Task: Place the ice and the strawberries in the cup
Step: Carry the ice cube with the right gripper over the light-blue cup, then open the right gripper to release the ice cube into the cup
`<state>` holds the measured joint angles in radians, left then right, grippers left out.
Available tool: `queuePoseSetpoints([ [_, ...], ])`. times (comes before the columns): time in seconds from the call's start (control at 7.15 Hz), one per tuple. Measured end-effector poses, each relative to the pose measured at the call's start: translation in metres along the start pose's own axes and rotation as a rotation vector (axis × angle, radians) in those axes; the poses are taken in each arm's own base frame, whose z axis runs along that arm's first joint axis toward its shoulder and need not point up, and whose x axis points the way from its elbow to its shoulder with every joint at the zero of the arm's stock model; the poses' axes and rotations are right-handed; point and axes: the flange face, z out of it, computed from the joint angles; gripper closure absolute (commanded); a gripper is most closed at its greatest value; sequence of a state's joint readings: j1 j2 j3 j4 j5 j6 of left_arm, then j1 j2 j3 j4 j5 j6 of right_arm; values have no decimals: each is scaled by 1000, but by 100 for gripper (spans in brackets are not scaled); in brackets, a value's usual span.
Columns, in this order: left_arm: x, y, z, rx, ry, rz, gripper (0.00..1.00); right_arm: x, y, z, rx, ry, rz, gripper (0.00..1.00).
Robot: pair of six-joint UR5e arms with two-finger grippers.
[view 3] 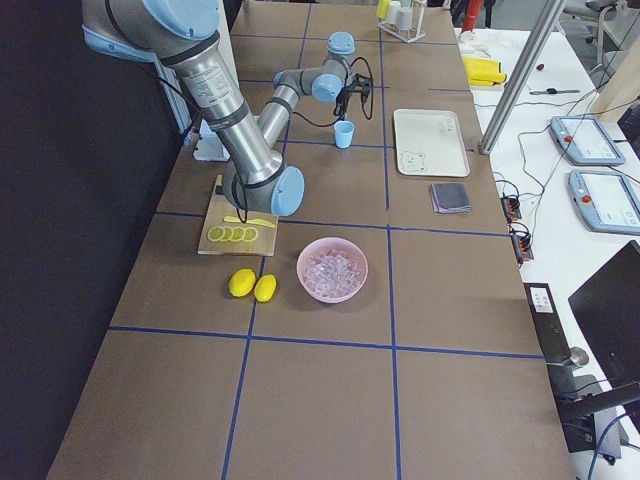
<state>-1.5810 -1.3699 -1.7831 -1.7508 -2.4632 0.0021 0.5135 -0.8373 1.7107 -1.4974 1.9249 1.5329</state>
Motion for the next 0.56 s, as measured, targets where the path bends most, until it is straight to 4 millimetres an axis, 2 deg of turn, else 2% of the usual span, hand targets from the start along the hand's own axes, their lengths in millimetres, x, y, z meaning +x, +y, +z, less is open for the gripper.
queuePoseSetpoints([
  [0.28, 1, 0, -1, 1, 2, 1, 0, -1, 7, 10, 5, 11, 3, 100],
  [0.42, 1, 0, -1, 1, 2, 1, 0, 0, 7, 13, 6, 17, 8, 94],
  [0.56, 1, 0, -1, 1, 2, 2, 0, 0, 6, 15, 7, 20, 12, 58],
])
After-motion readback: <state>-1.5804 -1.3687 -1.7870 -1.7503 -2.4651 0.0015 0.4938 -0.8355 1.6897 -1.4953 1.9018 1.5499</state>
